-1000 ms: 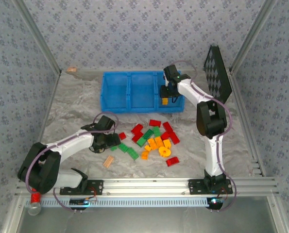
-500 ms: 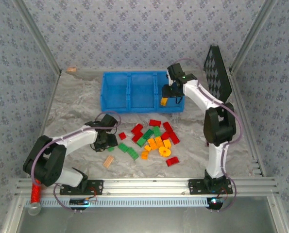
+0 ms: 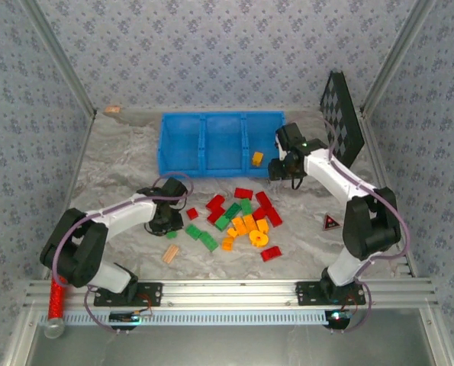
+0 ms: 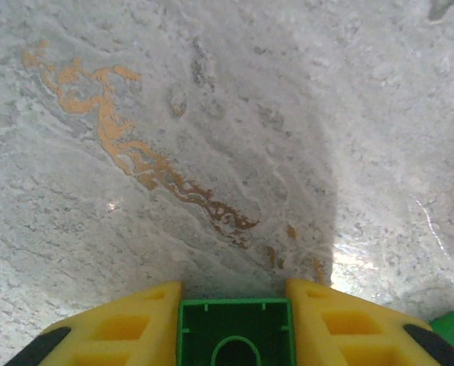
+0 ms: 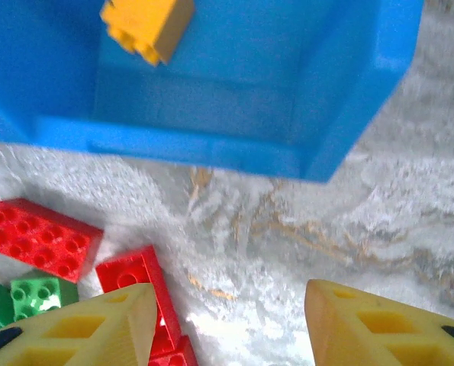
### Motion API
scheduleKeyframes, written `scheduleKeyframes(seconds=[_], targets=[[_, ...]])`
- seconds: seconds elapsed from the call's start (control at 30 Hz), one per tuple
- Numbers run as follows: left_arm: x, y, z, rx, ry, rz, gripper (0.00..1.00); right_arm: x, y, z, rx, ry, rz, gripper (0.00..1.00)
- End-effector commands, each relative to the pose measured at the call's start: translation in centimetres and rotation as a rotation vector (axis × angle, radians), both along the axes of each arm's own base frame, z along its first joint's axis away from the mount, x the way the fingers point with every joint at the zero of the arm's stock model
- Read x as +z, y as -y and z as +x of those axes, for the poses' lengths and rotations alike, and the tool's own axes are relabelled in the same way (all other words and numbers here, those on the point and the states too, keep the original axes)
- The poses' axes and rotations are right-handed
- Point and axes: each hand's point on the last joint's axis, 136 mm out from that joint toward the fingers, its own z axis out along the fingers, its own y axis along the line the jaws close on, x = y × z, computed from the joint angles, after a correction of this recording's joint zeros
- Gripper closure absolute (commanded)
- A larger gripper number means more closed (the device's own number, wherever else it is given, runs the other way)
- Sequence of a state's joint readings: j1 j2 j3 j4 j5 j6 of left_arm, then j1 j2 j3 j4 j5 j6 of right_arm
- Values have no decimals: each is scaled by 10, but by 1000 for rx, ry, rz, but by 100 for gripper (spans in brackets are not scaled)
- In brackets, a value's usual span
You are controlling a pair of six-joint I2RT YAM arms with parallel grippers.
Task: Sort the legos into containers by color
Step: Pick up the lego from the middle-left of the table, then pick up the lego from the center of the table, then place the lego in the container.
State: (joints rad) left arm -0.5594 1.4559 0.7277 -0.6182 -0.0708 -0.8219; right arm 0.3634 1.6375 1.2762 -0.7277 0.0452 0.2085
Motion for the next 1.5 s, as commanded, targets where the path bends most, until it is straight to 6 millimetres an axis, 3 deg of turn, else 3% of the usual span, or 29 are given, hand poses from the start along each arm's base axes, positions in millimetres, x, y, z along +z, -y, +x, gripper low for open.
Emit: scheduleKeyframes(seconds=[0.0,0.2,0.47,0.73,1.03,1.17,1.33,1.47], targets=[[-9,46,4,-60,-7,-194,72,-2,6,-22,-42,-30,22,44],[5,44,11,-79,17,-169,77,-30,-1,-60,-42,-100,112,37],[51,58,39,-134,95,-184,79,-43,-31,-60,5,-76,181,32],[132,64,91,-185,259,-203,79,-60,-47,-43,49,-58,166,30],[192,52,174,-201,449,-159,80,-81,-55,-32,93,-86,111,30],[191,41,209,-176,474,-132,80,-90,-57,-33,106,-102,80,32],[161,32,247,-134,423,-149,80,-97,-54,-33,103,-118,55,40],[132,32,266,-139,367,-138,80,-100,-52,-33,106,-124,38,47]])
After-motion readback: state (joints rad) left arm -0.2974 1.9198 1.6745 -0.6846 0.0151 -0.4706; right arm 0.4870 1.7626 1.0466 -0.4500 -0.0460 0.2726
